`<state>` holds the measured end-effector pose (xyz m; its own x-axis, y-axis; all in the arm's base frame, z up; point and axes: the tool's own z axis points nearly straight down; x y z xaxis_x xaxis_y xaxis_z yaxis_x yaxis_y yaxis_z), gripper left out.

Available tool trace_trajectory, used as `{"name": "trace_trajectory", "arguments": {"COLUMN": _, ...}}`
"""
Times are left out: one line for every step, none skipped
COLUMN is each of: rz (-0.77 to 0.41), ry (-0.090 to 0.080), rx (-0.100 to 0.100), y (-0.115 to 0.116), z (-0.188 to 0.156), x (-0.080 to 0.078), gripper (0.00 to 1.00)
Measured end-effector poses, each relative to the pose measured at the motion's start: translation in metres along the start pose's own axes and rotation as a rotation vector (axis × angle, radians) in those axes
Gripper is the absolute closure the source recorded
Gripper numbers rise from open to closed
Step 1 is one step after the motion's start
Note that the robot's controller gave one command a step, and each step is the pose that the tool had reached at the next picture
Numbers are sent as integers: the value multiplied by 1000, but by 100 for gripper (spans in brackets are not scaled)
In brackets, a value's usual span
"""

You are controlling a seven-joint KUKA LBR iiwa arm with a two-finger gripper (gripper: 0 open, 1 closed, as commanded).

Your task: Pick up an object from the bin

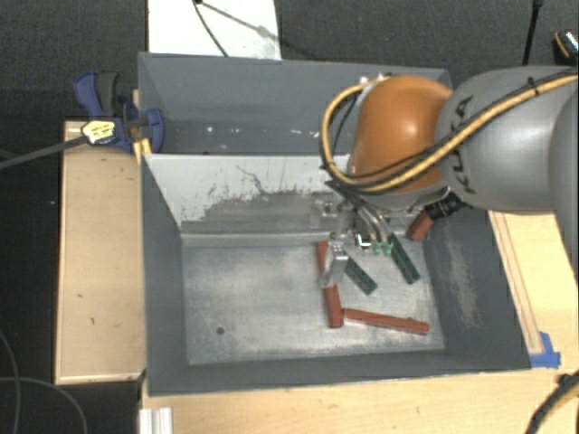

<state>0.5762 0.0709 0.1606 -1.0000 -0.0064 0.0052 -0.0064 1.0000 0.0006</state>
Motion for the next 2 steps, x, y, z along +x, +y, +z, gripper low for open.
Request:
{"name": "trace_trajectory", "arguments": {"rz": -299, "ry": -6, "rx": 1, "y": -64, "z": 90, "x": 20, "gripper": 0}}
{"name": "trace_trajectory", "arguments": {"rz": -658, "ry": -11, "rx": 1, "y": 0, "z": 82, "x": 9, "gripper": 0}}
